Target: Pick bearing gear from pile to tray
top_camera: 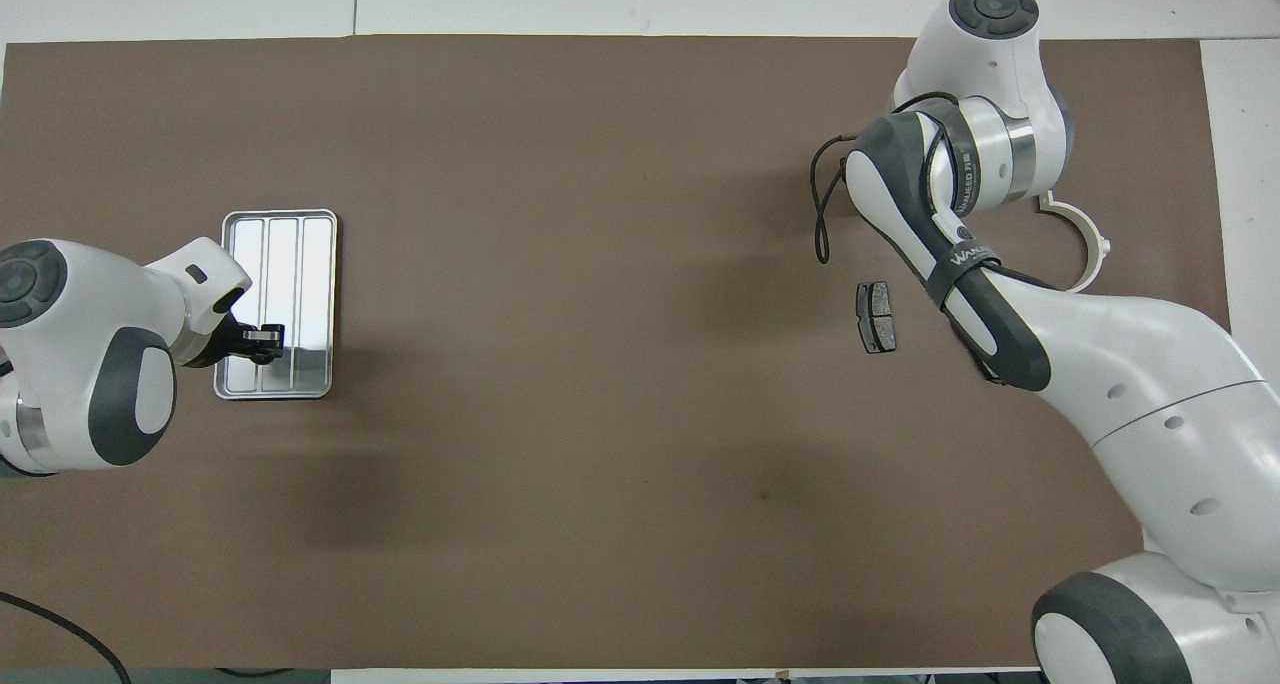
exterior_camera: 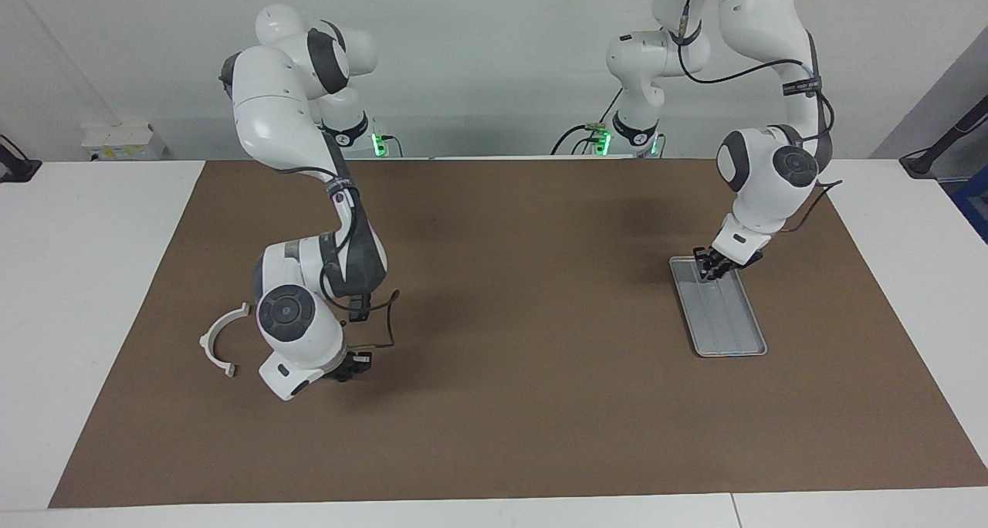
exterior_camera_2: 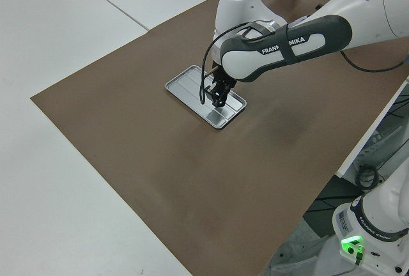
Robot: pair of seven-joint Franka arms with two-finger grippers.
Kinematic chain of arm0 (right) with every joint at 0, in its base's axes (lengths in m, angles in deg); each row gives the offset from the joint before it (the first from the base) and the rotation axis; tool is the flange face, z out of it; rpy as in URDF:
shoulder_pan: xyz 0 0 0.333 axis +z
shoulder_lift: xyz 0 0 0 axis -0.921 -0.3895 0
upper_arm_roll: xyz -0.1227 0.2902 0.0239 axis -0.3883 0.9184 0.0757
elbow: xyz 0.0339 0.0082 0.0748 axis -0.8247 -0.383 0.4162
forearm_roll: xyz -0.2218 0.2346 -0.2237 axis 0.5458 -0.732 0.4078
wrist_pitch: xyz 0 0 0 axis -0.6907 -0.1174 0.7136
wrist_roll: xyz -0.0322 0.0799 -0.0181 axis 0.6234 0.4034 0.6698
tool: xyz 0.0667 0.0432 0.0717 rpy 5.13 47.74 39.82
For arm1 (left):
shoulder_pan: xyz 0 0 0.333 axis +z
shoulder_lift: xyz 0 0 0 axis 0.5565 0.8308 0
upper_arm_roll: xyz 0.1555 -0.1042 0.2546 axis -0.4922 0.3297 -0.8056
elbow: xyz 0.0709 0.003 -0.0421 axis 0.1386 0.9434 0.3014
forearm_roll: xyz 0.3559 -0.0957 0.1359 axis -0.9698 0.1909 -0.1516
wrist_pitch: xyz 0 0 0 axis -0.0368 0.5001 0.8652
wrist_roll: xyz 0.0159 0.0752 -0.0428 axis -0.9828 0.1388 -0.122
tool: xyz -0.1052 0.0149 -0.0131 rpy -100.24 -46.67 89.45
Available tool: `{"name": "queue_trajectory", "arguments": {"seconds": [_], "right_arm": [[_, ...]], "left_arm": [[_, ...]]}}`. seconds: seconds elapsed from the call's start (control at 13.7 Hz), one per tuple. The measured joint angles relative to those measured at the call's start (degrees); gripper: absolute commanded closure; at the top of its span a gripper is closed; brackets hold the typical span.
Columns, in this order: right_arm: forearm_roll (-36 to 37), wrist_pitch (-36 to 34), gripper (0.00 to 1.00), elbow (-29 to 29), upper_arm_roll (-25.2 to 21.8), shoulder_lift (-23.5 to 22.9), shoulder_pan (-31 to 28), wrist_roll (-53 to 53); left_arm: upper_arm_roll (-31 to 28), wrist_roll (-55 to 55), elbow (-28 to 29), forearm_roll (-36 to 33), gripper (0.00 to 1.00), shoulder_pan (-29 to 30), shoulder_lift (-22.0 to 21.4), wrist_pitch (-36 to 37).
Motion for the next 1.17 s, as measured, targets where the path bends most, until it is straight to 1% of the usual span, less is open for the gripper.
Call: {"name": "queue_trajectory", "arguments": {"seconds": [0.29, 0.44, 0.59, 0.81, 0.88, 0.95, 1.03, 1.1, 1.17], "right_arm": [[0.0, -0.4, 0.97, 0.18, 0.07, 0.18, 0.06, 0.0], [0.0, -1.97, 0.97, 0.87, 0.31, 1.03, 0.36, 0.0], [-0.09, -4.49, 0.97, 1.62, 0.39, 2.91, 1.39, 0.51], [-1.85, -8.75, 0.97, 2.07, 0.53, 6.56, 4.15, 5.22], [-3.02, -9.94, 0.97, 2.1, 0.56, 7.83, 5.45, 7.77], [-4.45, -10.67, 0.97, 2.11, 0.58, 9.0, 6.9, 10.87], [-5.71, -11.02, 0.97, 2.12, 0.6, 10.09, 8.57, 14.65], [-6.6, -11.14, 0.97, 2.12, 0.64, 10.91, 10.29, 18.83], [-6.99, -11.12, 0.97, 2.19, 0.73, 11.44, 12.02, 23.09]], "left_arm": [[0.06, 0.15, 0.51, 1.05, 1.0, 0.12, 0.08, -1.19], [0.07, 0.15, 0.7, 1.14, 1.0, 0.12, 0.16, -1.41], [0.08, 0.15, 0.99, 1.16, 1.0, 0.11, 0.22, -1.81], [0.15, 0.15, 1.97, 1.19, 0.99, 0.11, 0.3, -3.25], [0.16, 0.15, 2.27, 1.2, 0.94, 0.11, 0.3, -3.54], [0.17, 0.15, 2.45, 1.22, 0.79, 0.11, 0.3, -3.66], [0.17, 0.15, 2.58, 1.23, 0.41, 0.11, 0.3, -3.74], [0.17, 0.15, 2.59, 1.23, 0.0, 0.11, 0.3, -3.77], [0.18, 0.15, 2.61, 1.23, 0.0, 0.11, 0.31, -3.79]]}}
